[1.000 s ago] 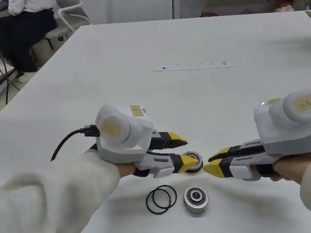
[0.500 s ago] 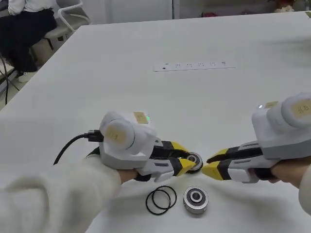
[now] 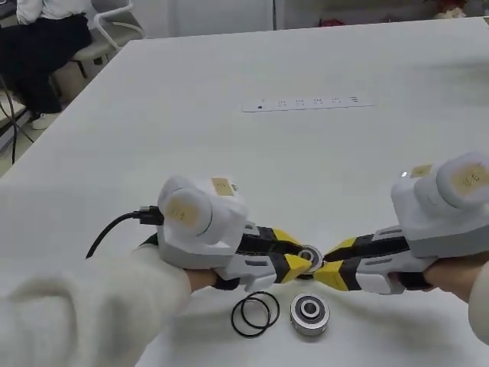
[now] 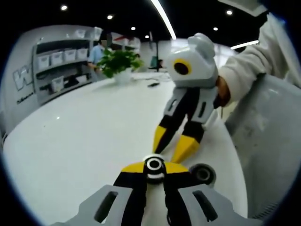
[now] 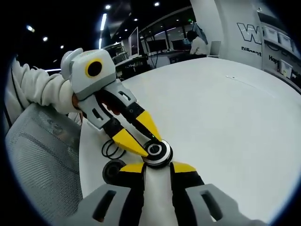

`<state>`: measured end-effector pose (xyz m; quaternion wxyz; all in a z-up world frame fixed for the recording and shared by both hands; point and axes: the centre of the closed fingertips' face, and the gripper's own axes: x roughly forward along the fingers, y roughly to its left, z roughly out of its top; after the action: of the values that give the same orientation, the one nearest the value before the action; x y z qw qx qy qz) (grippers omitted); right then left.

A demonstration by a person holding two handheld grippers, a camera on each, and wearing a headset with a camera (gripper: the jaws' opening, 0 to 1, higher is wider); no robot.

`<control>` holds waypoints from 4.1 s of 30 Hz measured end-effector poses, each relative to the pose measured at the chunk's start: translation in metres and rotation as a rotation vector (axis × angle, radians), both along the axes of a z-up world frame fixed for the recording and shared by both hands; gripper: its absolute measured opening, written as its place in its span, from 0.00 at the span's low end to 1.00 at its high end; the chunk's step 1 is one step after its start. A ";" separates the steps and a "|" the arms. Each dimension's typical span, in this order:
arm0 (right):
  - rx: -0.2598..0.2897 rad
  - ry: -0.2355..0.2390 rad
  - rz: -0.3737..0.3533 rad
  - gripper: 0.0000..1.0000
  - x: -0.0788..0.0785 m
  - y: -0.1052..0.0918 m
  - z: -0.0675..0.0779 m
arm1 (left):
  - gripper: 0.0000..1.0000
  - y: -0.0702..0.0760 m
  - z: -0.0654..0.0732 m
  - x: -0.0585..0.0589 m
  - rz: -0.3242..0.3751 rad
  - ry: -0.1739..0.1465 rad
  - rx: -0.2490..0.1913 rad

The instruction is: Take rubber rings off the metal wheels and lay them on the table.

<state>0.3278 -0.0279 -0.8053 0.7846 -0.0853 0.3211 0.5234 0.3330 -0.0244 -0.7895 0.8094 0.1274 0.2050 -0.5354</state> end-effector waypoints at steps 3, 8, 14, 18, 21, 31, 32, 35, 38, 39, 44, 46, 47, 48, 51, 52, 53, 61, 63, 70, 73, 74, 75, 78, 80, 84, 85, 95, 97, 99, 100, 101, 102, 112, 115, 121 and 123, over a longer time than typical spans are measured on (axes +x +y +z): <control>0.001 -0.005 0.007 0.18 0.000 0.001 -0.001 | 0.14 0.000 0.000 0.000 0.000 0.000 -0.001; -0.003 -0.025 0.020 0.17 -0.001 0.000 -0.001 | 0.14 -0.001 0.000 -0.001 0.002 0.001 0.000; -0.014 -0.038 0.039 0.14 -0.002 0.000 -0.001 | 0.14 -0.001 0.000 -0.001 0.008 0.005 -0.007; -0.039 -0.073 0.065 0.08 -0.002 -0.001 -0.002 | 0.14 -0.001 0.000 0.000 0.010 0.005 -0.007; -0.044 -0.068 0.057 0.07 -0.001 -0.003 -0.003 | 0.14 -0.001 0.000 -0.001 0.011 0.005 -0.008; -0.061 -0.085 0.025 0.00 0.006 -0.007 -0.001 | 0.14 0.001 -0.001 -0.002 0.004 -0.002 0.000; -0.056 -0.076 0.014 0.00 0.006 -0.007 0.000 | 0.14 0.001 -0.001 -0.002 0.003 -0.004 0.002; -0.046 -0.068 -0.001 0.00 0.006 -0.007 0.002 | 0.14 0.002 -0.001 -0.002 0.000 -0.008 0.007; -0.018 -0.032 -0.037 0.00 0.009 -0.008 0.003 | 0.14 0.002 0.000 -0.002 -0.001 -0.010 0.010; -0.016 -0.028 -0.040 0.00 0.009 -0.008 0.003 | 0.14 0.003 0.000 -0.002 -0.002 -0.010 0.011; 0.020 0.032 -0.084 0.00 0.009 -0.009 0.003 | 0.14 0.003 -0.001 -0.002 -0.005 -0.010 0.008; 0.035 0.049 -0.101 0.00 0.008 -0.008 0.003 | 0.14 0.003 -0.001 -0.002 -0.004 -0.010 0.007; 0.048 0.066 -0.113 0.00 0.008 -0.008 0.004 | 0.14 0.003 -0.001 -0.002 -0.005 -0.011 0.007; 0.058 0.077 -0.123 0.00 0.008 -0.007 0.004 | 0.14 0.003 -0.001 -0.002 -0.006 -0.011 0.007; 0.120 0.118 -0.161 0.00 0.010 -0.005 0.011 | 0.14 0.003 -0.001 -0.002 -0.006 -0.013 0.007; 0.110 0.111 -0.156 0.00 0.010 -0.006 0.011 | 0.14 0.003 -0.001 -0.002 -0.006 -0.014 0.008; 0.108 0.107 -0.153 0.00 0.010 -0.005 0.010 | 0.14 0.003 -0.001 -0.002 -0.006 -0.014 0.008; 0.102 0.090 -0.144 0.00 0.007 -0.001 0.013 | 0.13 0.004 -0.001 -0.002 -0.007 -0.023 0.012; 0.099 0.087 -0.144 0.00 0.007 0.000 0.013 | 0.13 0.004 -0.001 -0.002 -0.006 -0.024 0.012; 0.106 0.094 -0.143 0.00 0.006 0.003 0.015 | 0.13 0.004 -0.001 -0.002 -0.007 -0.028 0.015; 0.110 0.097 -0.142 0.00 0.006 0.003 0.015 | 0.13 0.004 -0.001 -0.002 -0.006 -0.028 0.015; 0.111 0.096 -0.141 0.00 0.005 0.003 0.015 | 0.13 0.004 -0.001 -0.002 -0.006 -0.028 0.015; 0.113 0.096 -0.140 0.00 0.005 0.004 0.016 | 0.13 0.004 -0.001 -0.002 -0.006 -0.028 0.015; 0.114 0.094 -0.137 0.00 0.005 0.004 0.016 | 0.13 0.004 -0.001 -0.002 -0.006 -0.028 0.014; 0.116 0.094 -0.136 0.00 0.005 0.005 0.017 | 0.13 0.004 -0.001 -0.002 -0.005 -0.028 0.014; 0.119 0.093 -0.133 0.00 0.005 0.005 0.017 | 0.13 0.004 -0.001 -0.002 -0.005 -0.028 0.014; 0.119 0.094 -0.133 0.00 0.005 0.005 0.017 | 0.13 0.004 -0.001 -0.002 -0.005 -0.029 0.014; 0.129 0.095 -0.130 0.00 0.005 0.007 0.019 | 0.13 0.004 -0.002 -0.001 -0.004 -0.029 0.012; 0.132 0.094 -0.128 0.00 0.004 0.008 0.020 | 0.13 0.004 -0.002 -0.001 -0.004 -0.029 0.012; 0.135 0.094 -0.125 0.00 0.004 0.008 0.021 | 0.13 0.004 -0.002 -0.001 -0.004 -0.029 0.011; 0.134 0.093 -0.123 0.00 0.004 0.009 0.021 | 0.13 0.004 -0.002 -0.001 -0.004 -0.029 0.011; 0.136 0.091 -0.118 0.00 0.003 0.009 0.022 | 0.13 0.004 -0.002 -0.001 -0.002 -0.030 0.012; 0.137 0.090 -0.117 0.00 0.003 0.010 0.022 | 0.13 0.004 -0.002 -0.001 -0.002 -0.030 0.011; 0.195 0.105 -0.140 0.00 0.007 0.011 0.031 | 0.13 0.004 -0.002 0.000 0.010 -0.027 0.003; 0.197 0.103 -0.146 0.00 0.008 0.011 0.033 | 0.14 0.003 -0.002 -0.001 0.005 -0.037 0.006; 0.198 0.109 -0.137 0.00 0.006 0.013 0.033 | 0.18 0.005 0.003 -0.004 -0.010 -0.024 0.000; 0.197 0.106 -0.135 0.00 0.006 0.013 0.033 | 0.18 0.007 0.007 -0.004 -0.017 -0.033 0.000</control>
<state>0.3338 -0.0148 -0.7720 0.8046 0.0420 0.3141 0.5022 0.3288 -0.0174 -0.7822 0.8081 0.1379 0.1905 -0.5401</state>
